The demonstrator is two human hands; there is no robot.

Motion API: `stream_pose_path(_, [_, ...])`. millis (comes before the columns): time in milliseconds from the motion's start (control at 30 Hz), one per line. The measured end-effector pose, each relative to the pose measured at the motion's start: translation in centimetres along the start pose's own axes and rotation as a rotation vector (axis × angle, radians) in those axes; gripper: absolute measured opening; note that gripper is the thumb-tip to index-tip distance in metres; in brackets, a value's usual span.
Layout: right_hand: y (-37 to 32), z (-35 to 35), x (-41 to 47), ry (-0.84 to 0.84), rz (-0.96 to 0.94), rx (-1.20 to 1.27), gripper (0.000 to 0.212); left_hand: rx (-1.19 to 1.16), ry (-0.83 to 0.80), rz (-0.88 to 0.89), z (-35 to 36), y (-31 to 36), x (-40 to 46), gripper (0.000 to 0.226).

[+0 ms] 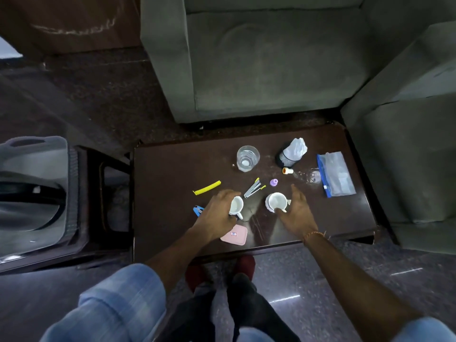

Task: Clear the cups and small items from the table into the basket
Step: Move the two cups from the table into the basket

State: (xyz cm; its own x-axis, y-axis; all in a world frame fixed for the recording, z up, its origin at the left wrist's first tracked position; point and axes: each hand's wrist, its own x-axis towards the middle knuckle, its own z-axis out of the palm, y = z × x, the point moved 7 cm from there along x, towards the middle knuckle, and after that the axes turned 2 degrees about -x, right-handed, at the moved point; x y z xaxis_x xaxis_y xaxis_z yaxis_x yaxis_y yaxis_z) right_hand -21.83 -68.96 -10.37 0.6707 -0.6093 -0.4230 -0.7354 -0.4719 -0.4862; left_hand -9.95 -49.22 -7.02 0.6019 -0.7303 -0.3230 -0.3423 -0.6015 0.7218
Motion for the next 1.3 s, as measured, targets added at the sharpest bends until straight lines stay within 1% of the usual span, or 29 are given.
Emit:
stream_pose_path(167, [3.0,3.8,4.5,-0.104,0.013,-0.111,0.104,0.173,-0.117,-0.105,5.8,-4.3,4.0,0.077])
stream_pose_path(234, [4.2,5.4,5.8,-0.13,0.008,-0.148,0.105,0.234,-0.135,-0.123,7.6,-5.8,5.2,0.083])
stream_pose_path(367, [6.1,7.3,7.3,-0.147,0.026,-0.177,0.089,0.307,-0.142,-0.146,9.8,-7.8,6.9,0.086])
stream_pose_path(467, [7.0,7.6,7.7,-0.081,0.035,-0.193,0.07,0.324,-0.125,-0.153,10.4,-8.6,7.8,0.084])
stream_pose_path(501, [7.1,7.6,7.7,-0.064,0.038,-0.21,0.067,0.334,-0.117,-0.159,10.4,-8.7,8.0,0.082])
stream_pose_path(634, [6.9,7.3,7.7,-0.052,0.039,-0.218,0.065,0.324,-0.099,-0.179,10.1,-8.4,7.8,0.075])
stream_pose_path(801, [4.4,5.1,5.7,-0.026,-0.003,-0.056,0.064,0.339,-0.065,-0.175,6.9,-6.0,6.1,0.07])
stream_pose_path(901, [1.8,3.0,3.3,-0.023,-0.039,-0.045,0.064,0.308,-0.036,-0.193,4.0,-3.8,3.8,0.072])
stream_pose_path(1034, [-1.7,0.4,-0.2,0.007,-0.063,-0.023,0.061,0.308,0.002,-0.168,0.3,-0.3,0.4,0.072])
stream_pose_path(1201, [-7.7,-1.5,-4.7,-0.029,-0.184,-0.006,0.067,0.314,0.066,-0.209,-5.5,3.3,-4.6,0.069])
stream_pose_path(1301, [-12.1,-2.6,-6.4,-0.027,-0.321,0.006,0.063,0.318,0.155,-0.212,-9.8,3.8,-7.8,0.064])
